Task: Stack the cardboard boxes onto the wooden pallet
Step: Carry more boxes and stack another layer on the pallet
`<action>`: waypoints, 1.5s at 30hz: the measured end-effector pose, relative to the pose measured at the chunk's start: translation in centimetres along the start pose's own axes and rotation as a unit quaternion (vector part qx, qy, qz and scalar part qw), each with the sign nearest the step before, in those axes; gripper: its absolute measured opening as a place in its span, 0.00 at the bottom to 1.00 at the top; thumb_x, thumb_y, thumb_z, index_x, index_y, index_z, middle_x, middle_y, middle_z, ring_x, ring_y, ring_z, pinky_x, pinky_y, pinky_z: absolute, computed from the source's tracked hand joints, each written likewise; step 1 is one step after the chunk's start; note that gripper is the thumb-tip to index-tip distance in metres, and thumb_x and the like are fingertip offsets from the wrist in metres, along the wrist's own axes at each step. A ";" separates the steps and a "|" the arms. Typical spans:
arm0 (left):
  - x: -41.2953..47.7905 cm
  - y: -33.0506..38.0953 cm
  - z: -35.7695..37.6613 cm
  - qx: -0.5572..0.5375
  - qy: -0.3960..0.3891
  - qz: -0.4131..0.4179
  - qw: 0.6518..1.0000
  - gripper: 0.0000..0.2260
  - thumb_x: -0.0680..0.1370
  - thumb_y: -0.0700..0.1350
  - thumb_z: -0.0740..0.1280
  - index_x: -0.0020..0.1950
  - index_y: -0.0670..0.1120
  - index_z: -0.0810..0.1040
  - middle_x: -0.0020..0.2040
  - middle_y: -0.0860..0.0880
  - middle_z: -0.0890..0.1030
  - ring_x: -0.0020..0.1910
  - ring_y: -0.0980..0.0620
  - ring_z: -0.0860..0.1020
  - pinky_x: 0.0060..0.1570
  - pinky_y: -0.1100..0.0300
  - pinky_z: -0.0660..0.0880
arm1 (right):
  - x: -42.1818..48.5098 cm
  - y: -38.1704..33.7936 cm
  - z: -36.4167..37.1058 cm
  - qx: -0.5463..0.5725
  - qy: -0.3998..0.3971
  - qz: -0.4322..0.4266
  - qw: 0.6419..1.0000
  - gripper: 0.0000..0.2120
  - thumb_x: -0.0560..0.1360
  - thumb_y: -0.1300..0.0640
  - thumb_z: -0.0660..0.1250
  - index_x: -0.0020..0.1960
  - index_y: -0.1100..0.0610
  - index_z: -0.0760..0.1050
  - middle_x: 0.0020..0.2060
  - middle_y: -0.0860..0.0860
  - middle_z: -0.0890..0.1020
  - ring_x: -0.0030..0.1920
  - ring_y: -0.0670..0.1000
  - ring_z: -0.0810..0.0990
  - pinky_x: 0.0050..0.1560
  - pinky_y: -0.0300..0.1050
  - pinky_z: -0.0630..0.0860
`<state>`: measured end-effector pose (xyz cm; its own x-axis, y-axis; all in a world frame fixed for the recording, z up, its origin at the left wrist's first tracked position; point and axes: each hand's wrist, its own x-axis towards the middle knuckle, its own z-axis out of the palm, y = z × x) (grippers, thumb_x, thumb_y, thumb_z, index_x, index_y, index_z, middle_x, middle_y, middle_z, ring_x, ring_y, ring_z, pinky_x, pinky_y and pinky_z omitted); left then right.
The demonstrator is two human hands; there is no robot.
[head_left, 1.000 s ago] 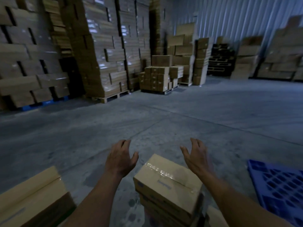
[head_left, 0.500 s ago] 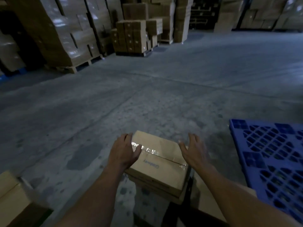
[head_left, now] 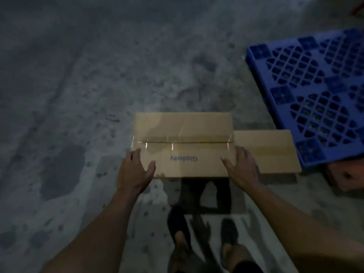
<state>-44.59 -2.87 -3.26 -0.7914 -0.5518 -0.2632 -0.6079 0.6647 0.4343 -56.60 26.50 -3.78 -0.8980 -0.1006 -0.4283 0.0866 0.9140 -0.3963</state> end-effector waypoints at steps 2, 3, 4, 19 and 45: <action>0.9 -2.3 1.7 -0.003 -0.017 -0.011 1.000 0.34 0.73 0.58 0.64 0.72 0.37 0.71 0.67 0.36 0.74 0.66 0.36 0.73 0.62 0.45 0.71 | 0.2 1.5 1.9 0.006 -0.018 0.026 0.999 0.35 0.79 0.41 0.64 0.77 0.60 0.61 0.74 0.61 0.67 0.71 0.62 0.69 0.70 0.58 0.68; 1.3 -3.1 2.4 -0.009 -0.016 -0.018 1.000 0.34 0.73 0.58 0.64 0.72 0.37 0.71 0.66 0.36 0.74 0.65 0.36 0.73 0.62 0.45 0.72 | 0.3 2.2 2.5 0.016 -0.017 0.034 0.999 0.36 0.79 0.41 0.65 0.78 0.60 0.60 0.74 0.60 0.67 0.71 0.62 0.68 0.70 0.57 0.67; 1.8 -3.9 3.2 -0.016 -0.017 -0.031 0.999 0.32 0.73 0.57 0.66 0.71 0.37 0.71 0.66 0.36 0.74 0.65 0.37 0.73 0.62 0.45 0.71 | 0.7 2.7 3.2 0.025 -0.016 0.043 0.999 0.37 0.78 0.41 0.65 0.79 0.60 0.59 0.75 0.60 0.66 0.72 0.61 0.68 0.70 0.56 0.67; 7.3 -11.6 11.5 -0.161 -0.010 -0.217 0.963 0.40 0.65 0.70 0.73 0.65 0.42 0.75 0.61 0.41 0.80 0.61 0.40 0.78 0.61 0.47 0.75 | 6.7 7.6 10.1 0.105 -0.039 0.136 0.984 0.47 0.63 0.24 0.65 0.71 0.54 0.69 0.62 0.53 0.78 0.61 0.55 0.78 0.57 0.54 0.78; -1.4 4.6 -13.8 -0.507 0.167 -0.192 0.824 0.23 0.73 0.50 0.76 0.67 0.58 0.77 0.60 0.48 0.80 0.57 0.43 0.79 0.57 0.40 0.78 | 6.2 -7.8 -16.4 0.383 0.007 -0.089 0.919 0.31 0.73 0.40 0.72 0.73 0.47 0.68 0.61 0.52 0.74 0.60 0.55 0.75 0.54 0.52 0.74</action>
<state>-45.44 -5.99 11.01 -0.3891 -0.8436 -0.3701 -0.3089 -0.2590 0.9151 -69.92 25.14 9.94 -0.9327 -0.2110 -0.2925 0.2114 0.3374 -0.9173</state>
